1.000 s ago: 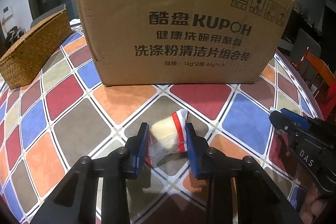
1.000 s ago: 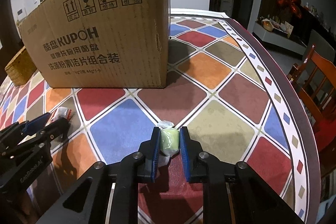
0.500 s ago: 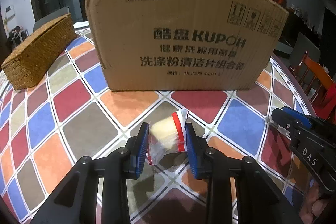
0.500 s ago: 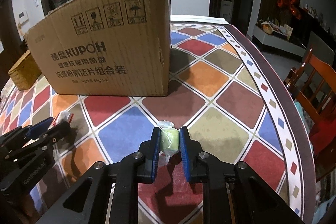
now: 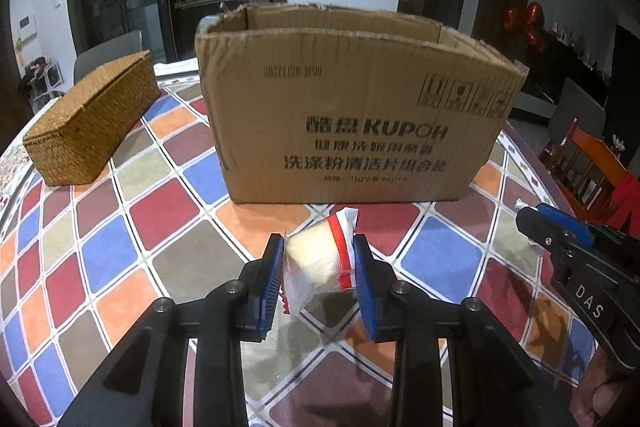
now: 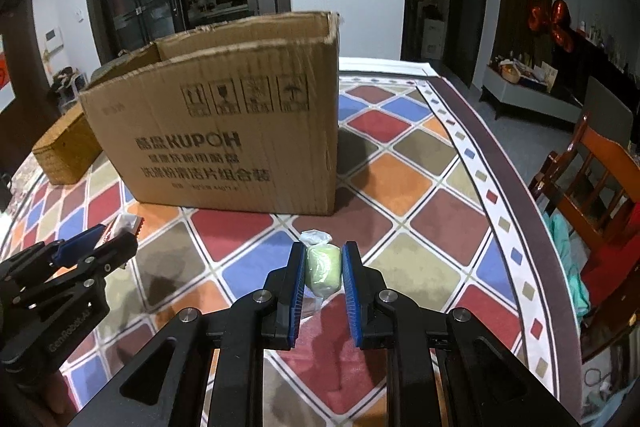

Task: Organize snacks
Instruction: 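Carry the red-striped packet and green candy with both tools over the cardboard box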

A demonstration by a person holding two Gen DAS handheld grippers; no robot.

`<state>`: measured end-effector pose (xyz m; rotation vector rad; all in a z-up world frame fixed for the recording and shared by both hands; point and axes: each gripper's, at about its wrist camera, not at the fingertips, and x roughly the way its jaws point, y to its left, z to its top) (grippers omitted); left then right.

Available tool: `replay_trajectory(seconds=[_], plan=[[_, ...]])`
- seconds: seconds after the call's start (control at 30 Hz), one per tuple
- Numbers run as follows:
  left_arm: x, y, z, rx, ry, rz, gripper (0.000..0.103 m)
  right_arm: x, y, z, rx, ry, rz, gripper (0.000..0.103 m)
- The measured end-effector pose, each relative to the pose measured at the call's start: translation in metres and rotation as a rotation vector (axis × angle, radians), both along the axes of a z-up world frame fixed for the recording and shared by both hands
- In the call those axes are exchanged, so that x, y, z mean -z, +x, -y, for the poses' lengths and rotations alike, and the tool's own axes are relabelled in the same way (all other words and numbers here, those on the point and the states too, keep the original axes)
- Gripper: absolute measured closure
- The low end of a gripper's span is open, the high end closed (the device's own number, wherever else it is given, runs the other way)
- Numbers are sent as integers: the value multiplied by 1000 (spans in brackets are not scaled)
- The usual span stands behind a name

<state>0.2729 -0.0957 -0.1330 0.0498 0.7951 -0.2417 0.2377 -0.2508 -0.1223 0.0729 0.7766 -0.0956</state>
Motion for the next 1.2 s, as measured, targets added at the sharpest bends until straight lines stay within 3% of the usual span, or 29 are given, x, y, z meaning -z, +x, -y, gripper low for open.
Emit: replay_trajectory(seconds=[1.2], plan=[[-87, -12, -19, -18, -23, 142, 69, -92, -8, -19, -37, -14, 168, 83]])
